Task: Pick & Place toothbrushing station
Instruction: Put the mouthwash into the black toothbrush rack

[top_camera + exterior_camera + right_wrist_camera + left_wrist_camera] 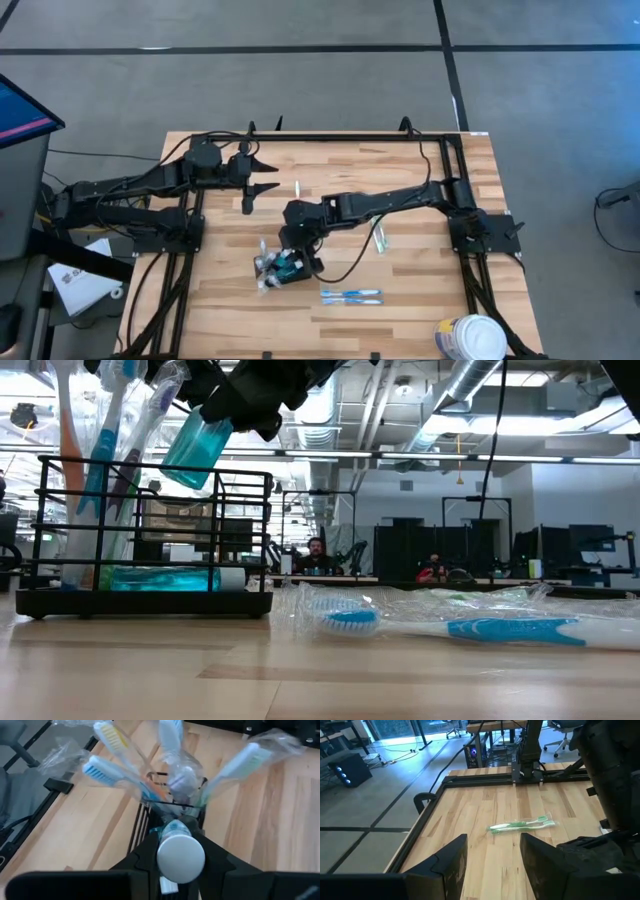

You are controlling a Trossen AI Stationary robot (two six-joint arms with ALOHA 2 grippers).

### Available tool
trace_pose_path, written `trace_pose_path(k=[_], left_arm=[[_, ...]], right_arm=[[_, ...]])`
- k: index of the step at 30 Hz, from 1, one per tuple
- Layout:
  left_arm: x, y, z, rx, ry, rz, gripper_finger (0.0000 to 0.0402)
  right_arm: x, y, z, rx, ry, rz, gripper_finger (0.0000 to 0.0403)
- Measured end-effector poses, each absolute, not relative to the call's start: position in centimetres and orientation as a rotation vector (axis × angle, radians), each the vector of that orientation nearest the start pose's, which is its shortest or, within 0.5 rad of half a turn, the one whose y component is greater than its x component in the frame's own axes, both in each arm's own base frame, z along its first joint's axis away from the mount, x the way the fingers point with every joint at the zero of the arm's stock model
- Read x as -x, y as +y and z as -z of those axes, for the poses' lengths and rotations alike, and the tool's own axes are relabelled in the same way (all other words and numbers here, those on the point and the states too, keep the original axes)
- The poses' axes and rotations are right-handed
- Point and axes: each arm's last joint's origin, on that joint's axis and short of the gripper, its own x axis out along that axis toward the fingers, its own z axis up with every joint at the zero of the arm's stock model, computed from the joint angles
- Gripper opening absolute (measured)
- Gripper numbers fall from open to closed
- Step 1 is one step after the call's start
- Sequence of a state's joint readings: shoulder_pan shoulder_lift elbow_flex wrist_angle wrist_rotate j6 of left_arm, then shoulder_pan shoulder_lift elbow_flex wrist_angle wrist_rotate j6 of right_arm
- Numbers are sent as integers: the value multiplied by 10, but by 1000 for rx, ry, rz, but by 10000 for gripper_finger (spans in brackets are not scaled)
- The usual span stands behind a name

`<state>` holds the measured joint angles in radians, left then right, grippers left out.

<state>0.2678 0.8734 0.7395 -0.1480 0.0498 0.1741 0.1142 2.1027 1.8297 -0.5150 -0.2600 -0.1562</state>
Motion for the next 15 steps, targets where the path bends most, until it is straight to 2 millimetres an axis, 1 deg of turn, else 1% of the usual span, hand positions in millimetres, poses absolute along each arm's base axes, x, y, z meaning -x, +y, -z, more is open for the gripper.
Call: trace_pose_path(k=[2,4,5,6,8,11,15], left_arm=[[-188,50,-306,-128,297,-192,177],[-188,50,-306,-128,297,-191,177],[-188,50,-306,-128,298,-192,177],[-189,50,-305,-127,299,-192,177],[-189,50,-304,-122,308,-191,177],[-191,51,-302,-107,319,-192,177],[-194,52,-299,-100,336,-191,177]], right_arm=[[-475,62,-248,88,770,-417,83],[-474,63,-242,81,821,-423,83],[-477,64,-241,84,816,-424,83],[-481,65,-243,88,789,-424,83],[-478,64,-245,93,848,-429,83],[-480,63,-251,98,815,-424,83],[-480,63,-250,85,825,-417,84]])
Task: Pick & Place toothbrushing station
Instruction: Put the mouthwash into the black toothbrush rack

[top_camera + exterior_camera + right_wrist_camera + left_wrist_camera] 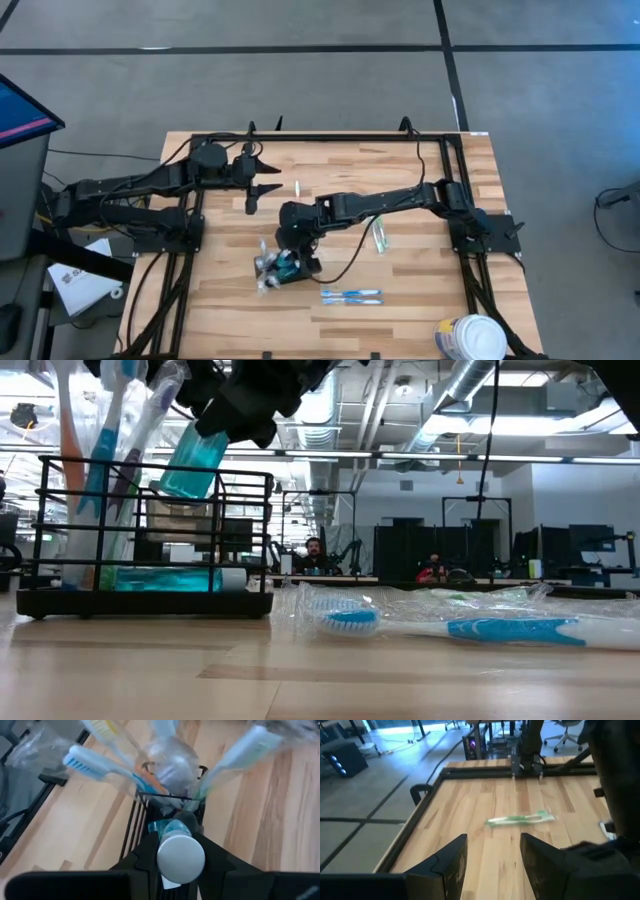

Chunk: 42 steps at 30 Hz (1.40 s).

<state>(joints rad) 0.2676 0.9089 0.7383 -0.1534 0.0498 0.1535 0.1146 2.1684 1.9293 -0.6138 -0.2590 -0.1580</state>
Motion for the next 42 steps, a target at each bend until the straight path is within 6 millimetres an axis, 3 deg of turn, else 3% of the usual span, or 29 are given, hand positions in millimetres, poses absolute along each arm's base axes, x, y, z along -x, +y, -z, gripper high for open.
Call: trace_pose_path(k=[6,26,32,42], left_arm=[[-195,52,-298,-101,335,-191,177],[-195,52,-298,-103,336,-191,177],[-195,52,-298,-103,335,-191,177],[-195,52,-298,-103,336,-191,177]], right_arm=[[-480,66,-240,79,863,-428,85],[-479,67,-240,78,878,-434,87],[-483,62,-220,52,930,-451,88],[-486,59,-218,38,920,-463,120]])
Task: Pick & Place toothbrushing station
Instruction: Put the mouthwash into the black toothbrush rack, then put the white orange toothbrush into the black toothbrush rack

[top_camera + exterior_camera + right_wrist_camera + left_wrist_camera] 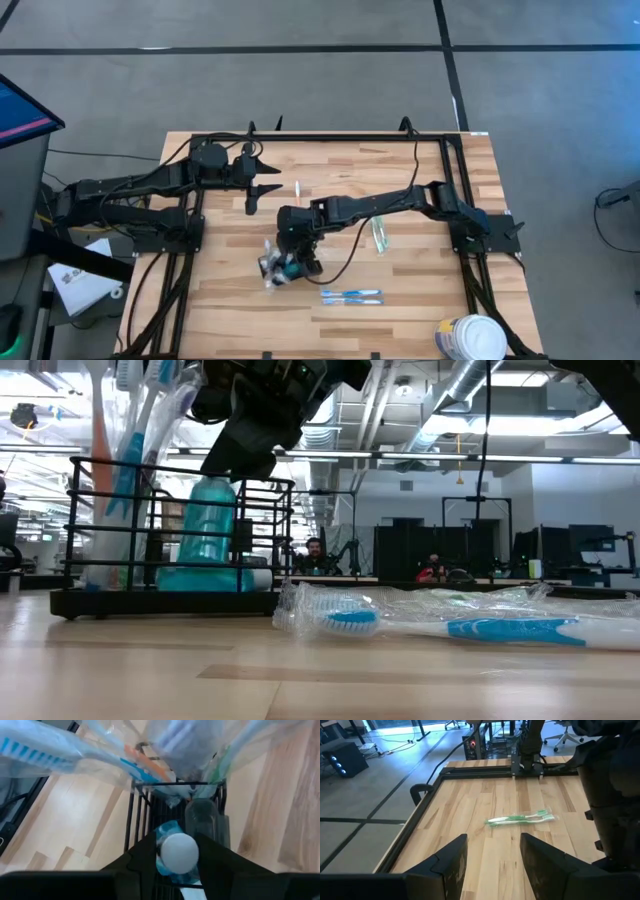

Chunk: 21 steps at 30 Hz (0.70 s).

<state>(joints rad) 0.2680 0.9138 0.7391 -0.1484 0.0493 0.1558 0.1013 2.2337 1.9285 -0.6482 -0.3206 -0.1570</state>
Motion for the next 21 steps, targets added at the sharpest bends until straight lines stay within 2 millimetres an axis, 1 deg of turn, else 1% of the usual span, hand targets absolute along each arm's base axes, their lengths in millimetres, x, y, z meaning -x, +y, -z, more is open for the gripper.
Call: trace_pose_path(k=[21], left_arm=[[-195,52,-298,-103,336,-191,177]], right_arm=[[-487,60,-219,32,896,-482,118]])
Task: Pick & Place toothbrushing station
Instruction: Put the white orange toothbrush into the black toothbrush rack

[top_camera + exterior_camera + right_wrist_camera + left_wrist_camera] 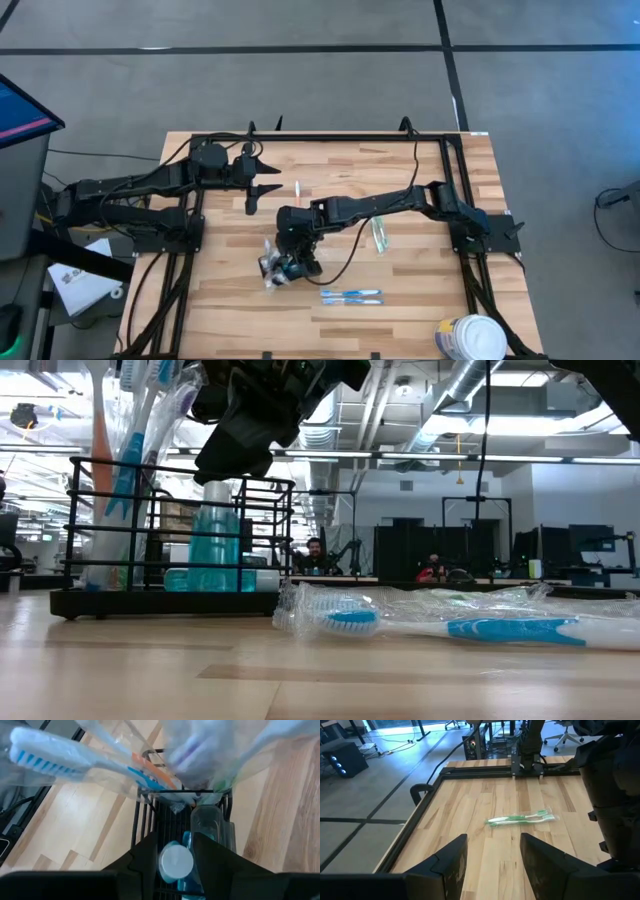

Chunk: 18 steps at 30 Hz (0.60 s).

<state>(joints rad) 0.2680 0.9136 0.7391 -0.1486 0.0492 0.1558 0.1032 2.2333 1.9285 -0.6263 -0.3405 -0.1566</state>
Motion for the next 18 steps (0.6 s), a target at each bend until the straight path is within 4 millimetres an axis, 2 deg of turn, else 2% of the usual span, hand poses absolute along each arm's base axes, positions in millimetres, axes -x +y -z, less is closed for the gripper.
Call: trace_pose_path(k=[18], left_arm=[[-195,52,-298,-103,336,-191,177]], right_arm=[[-486,60,-223,30,912,-483,118]])
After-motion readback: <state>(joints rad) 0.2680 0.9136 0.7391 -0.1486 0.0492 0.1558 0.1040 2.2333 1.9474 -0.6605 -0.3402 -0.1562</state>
